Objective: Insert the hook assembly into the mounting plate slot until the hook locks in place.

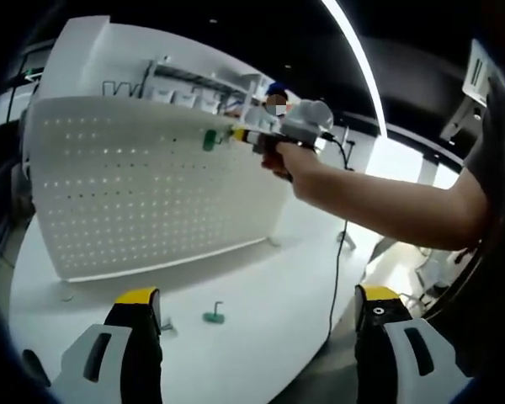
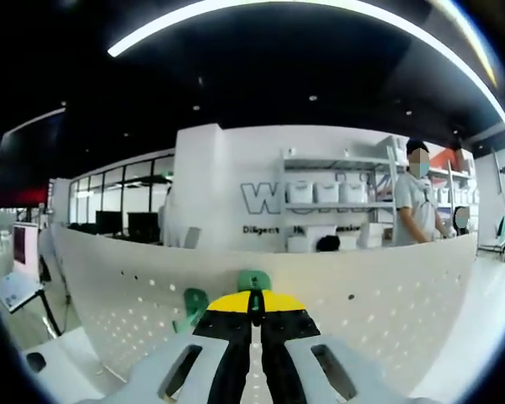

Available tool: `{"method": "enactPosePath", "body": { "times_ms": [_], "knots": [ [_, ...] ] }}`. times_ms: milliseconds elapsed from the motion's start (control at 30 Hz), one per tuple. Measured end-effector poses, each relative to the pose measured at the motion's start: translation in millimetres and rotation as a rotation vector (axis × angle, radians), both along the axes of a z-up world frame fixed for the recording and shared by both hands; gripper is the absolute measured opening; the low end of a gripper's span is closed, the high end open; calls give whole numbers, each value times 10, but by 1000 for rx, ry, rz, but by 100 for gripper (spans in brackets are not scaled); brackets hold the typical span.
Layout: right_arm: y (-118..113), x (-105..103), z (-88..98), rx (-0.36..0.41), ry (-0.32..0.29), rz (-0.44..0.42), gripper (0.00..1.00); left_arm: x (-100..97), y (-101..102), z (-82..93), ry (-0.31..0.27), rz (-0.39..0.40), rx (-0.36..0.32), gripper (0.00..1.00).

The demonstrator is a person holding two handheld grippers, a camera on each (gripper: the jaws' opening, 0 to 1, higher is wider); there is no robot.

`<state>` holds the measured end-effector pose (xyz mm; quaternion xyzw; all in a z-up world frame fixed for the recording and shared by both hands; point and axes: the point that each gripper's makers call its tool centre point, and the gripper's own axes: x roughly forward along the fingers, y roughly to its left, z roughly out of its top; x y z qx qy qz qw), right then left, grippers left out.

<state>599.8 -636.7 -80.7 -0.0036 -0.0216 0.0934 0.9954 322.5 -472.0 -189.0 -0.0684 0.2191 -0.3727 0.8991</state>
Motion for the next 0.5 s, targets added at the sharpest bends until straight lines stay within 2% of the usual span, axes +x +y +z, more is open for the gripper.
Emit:
{"method": "enactPosePath", "body": {
  "times_ms": [500],
  "knots": [
    [-17, 2, -166, 2, 34, -27, 1, 5, 47, -32, 8, 10, 3, 97]
  ]
}}
